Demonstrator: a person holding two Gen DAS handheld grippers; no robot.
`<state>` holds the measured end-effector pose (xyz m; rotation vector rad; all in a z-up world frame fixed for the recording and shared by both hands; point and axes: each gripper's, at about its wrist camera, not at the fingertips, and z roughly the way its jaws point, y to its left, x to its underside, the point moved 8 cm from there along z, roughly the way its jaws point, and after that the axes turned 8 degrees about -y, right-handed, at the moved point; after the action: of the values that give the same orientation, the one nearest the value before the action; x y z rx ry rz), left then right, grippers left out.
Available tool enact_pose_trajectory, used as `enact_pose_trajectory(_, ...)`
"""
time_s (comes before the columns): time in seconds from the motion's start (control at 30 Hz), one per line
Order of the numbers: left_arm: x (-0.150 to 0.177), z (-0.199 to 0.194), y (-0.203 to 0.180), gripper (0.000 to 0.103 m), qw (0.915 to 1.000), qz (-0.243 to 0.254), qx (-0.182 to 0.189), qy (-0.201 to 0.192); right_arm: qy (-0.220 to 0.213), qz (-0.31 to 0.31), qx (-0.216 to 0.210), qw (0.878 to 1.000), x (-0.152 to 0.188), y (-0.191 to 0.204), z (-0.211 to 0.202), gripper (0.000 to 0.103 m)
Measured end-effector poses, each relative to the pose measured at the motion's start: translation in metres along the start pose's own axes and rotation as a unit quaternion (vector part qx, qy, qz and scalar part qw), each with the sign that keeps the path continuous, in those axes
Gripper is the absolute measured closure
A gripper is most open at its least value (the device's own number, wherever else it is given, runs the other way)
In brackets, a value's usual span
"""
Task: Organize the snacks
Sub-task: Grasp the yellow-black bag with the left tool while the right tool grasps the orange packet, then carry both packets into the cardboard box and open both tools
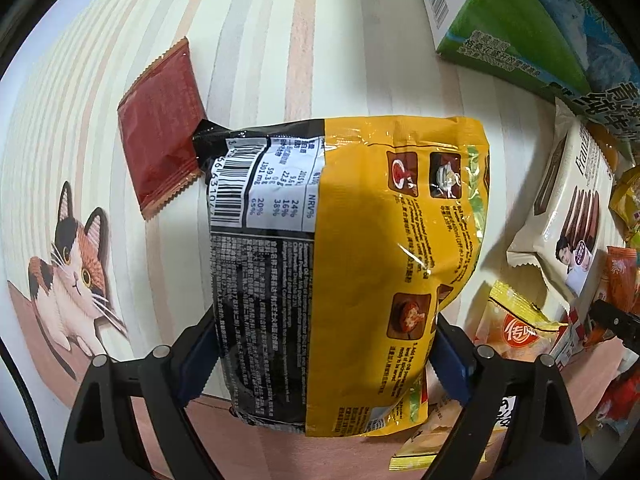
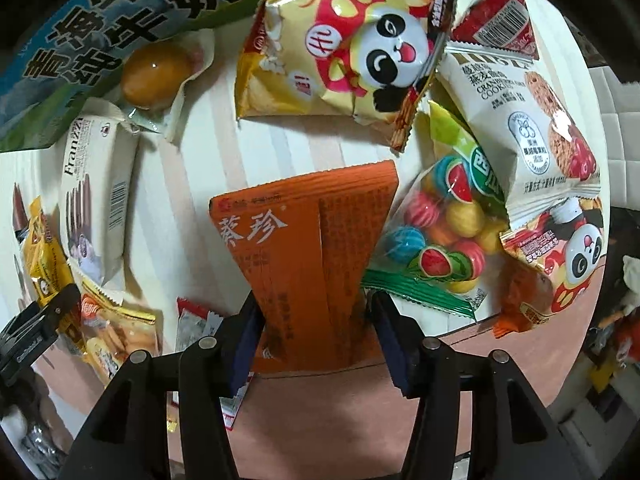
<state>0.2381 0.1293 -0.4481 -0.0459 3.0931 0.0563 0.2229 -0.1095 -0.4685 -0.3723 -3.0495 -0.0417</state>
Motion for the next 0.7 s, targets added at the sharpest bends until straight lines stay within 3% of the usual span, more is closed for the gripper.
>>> enact_pose_trajectory(0.17,0.011,-0.009,0.007,0.014,0.9999,-0.003,-0.008,-0.014,-0.021,0.008,-0.001,1.0,0.01,-0.004,-0.003,0.056)
enact_pose_trajectory(0.4,0.017,-0.055,0.013,0.014,0.9987,-0.018,-0.007,-0.047,-0.05,0.004,-0.012,0.999,0.021,-0.014,-0.033,0.059)
enact_pose_trajectory(0.7,0.034,-0.146,0.003,0.014,0.9938,-0.049,0.016,-0.098,-0.087,-0.029,-0.089,0.992,0.035,-0.024,-0.118,0.059)
